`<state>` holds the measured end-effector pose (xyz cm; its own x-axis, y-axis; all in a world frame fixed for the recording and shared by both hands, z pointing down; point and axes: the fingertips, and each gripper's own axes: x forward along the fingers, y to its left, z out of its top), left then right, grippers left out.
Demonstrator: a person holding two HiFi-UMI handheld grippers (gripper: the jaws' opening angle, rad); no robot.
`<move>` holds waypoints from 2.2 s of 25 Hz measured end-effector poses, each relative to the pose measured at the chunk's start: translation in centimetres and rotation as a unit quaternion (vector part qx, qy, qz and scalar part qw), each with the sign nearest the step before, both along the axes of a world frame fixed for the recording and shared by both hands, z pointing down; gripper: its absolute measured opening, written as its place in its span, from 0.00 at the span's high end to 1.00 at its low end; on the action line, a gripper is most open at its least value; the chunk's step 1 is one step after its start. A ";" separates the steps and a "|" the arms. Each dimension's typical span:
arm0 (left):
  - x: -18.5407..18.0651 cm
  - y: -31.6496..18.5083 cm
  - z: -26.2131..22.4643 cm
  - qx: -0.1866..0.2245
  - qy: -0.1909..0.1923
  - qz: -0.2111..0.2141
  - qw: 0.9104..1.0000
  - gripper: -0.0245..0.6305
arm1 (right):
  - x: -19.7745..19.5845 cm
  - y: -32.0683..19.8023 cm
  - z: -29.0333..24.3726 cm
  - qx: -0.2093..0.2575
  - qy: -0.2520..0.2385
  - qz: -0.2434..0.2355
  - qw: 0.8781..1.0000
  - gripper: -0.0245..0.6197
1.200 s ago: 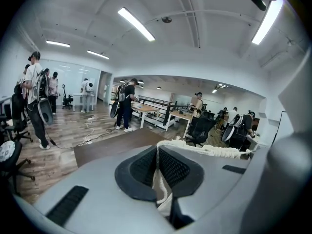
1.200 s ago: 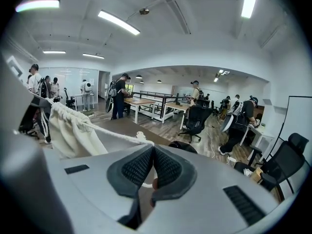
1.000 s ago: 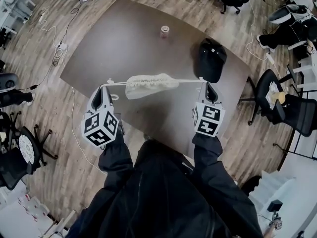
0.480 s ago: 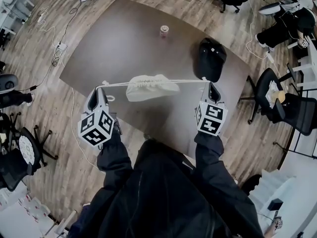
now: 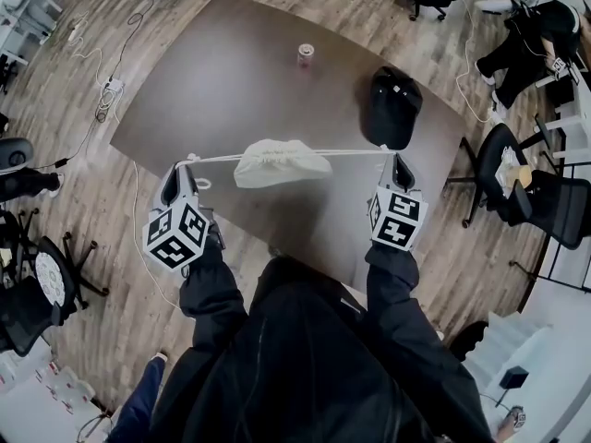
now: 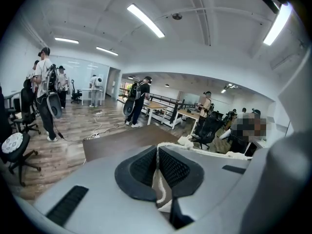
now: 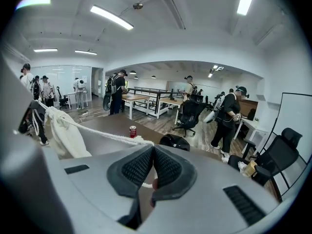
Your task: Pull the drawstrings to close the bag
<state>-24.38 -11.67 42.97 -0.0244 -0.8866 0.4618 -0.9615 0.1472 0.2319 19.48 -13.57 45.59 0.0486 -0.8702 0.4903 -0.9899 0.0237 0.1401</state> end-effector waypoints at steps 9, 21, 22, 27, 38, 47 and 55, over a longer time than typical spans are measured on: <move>0.1 0.4 1.8 -0.024 0.031 0.006 0.999 0.91 | 0.7 0.7 0.9 -0.013 -0.011 0.005 1.000 0.92; 4.5 -1.1 6.9 -0.078 0.039 0.098 0.991 0.91 | -3.7 0.1 4.7 -0.068 -0.035 -0.056 0.996 0.92; 5.0 -1.4 7.6 -0.085 0.039 0.106 0.990 0.91 | -4.3 -0.1 5.2 -0.074 -0.035 -0.066 0.994 0.92; 7.4 -2.9 12.0 -0.131 0.037 0.150 0.979 0.91 | -8.1 -1.4 8.6 -0.117 -0.030 -0.122 0.985 0.92; 11.9 -0.5 21.7 -0.249 0.076 0.201 0.944 0.91 | -15.1 1.2 16.8 -0.230 -0.038 -0.224 0.946 0.92; 12.8 1.5 24.0 -0.258 0.076 0.214 0.939 0.89 | -17.2 3.4 19.2 -0.232 -0.053 -0.259 0.936 0.85; 13.6 3.3 23.2 -0.247 0.074 0.231 0.938 0.59 | -17.8 4.9 18.7 -0.229 -0.096 -0.254 0.935 0.52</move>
